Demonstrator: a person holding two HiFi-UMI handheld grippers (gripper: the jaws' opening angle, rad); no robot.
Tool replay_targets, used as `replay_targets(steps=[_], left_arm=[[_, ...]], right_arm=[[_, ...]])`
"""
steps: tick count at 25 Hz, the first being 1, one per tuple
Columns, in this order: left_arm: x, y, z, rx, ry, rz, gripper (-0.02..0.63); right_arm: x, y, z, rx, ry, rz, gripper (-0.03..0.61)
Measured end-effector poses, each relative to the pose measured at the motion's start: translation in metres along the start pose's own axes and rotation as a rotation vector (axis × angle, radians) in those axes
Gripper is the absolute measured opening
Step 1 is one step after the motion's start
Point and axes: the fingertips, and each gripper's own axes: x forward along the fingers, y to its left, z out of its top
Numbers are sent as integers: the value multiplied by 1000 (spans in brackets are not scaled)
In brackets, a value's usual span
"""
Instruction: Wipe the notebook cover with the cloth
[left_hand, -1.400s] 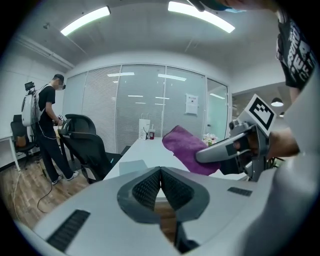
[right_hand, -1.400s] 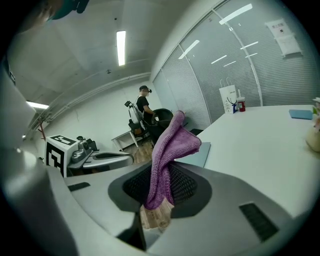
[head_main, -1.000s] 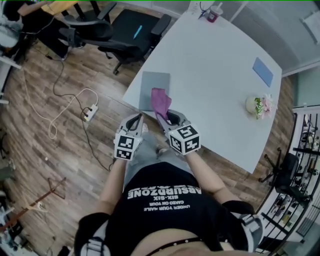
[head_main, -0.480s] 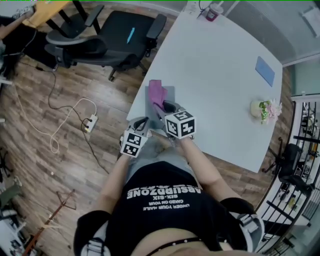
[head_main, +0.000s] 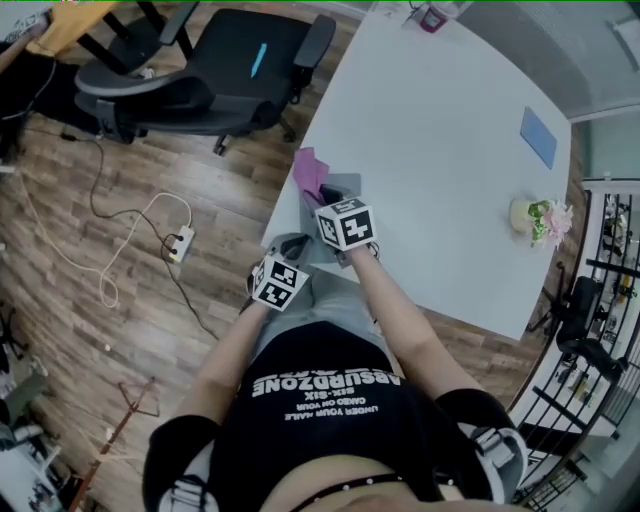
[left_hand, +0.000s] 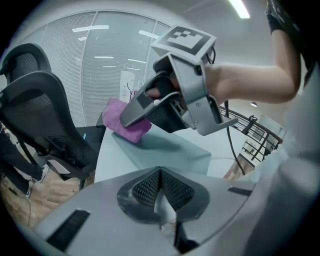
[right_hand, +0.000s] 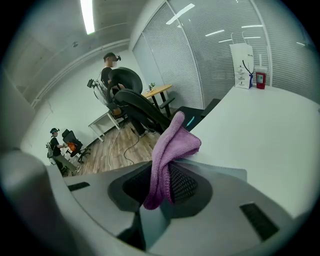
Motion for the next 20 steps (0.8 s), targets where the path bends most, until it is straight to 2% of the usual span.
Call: replay_targets(steps=[2, 7, 15, 20], left_arm=[[0, -1, 0, -4, -4, -1, 17], [-2, -1, 1, 46, -10, -1, 17], [-1, -1, -1, 27, -9, -22, 17], [-1, 2, -3, -3, -16, -32, 17]], right_arm=[[9, -2, -2, -1, 14, 2, 98], [23, 2, -6, -26, 38, 3, 98], [18, -5, -12, -115, 40, -51, 97], [11, -19, -11, -67, 24, -84, 97]])
